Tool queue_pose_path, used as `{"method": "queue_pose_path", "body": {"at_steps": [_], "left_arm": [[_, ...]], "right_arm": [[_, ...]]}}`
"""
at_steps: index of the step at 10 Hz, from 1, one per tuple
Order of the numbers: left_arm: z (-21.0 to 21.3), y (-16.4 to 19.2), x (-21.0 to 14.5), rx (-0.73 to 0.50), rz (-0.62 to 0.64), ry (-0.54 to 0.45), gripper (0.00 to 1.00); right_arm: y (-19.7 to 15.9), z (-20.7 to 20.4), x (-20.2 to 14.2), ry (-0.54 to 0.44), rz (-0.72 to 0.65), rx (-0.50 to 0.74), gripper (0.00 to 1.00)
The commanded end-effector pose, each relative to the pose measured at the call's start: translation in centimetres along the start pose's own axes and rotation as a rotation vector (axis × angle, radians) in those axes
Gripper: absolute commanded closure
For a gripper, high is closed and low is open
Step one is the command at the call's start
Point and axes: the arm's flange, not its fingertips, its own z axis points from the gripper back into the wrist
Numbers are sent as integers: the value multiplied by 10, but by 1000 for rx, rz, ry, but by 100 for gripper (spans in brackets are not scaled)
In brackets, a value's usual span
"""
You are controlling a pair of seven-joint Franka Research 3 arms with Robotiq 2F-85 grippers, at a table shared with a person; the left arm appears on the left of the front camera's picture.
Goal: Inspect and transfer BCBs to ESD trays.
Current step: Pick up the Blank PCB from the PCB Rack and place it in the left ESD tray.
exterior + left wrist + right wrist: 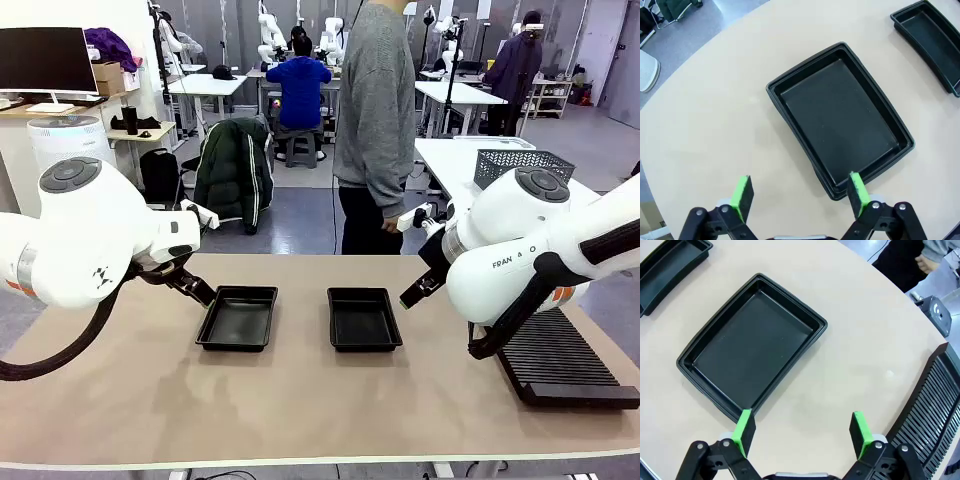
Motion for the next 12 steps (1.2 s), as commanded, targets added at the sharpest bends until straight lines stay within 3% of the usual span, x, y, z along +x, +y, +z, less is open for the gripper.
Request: {"method": "queue_pose_path", "body": {"at_steps": [1, 9, 10, 12], "left_arm": [[0, 0, 0, 0, 0, 0, 0], [0, 0, 0, 0, 0, 0, 0], [0, -2, 0, -1, -4, 0, 0], [62, 24, 8, -92, -21, -39, 0]], "right_arm": [[0, 0, 0, 0, 0, 0, 0], [0, 0, 0, 0, 1, 0, 0], [-11, 37, 10, -24, -31, 44, 0], [-26, 97, 20, -47, -99, 84, 0]]}}
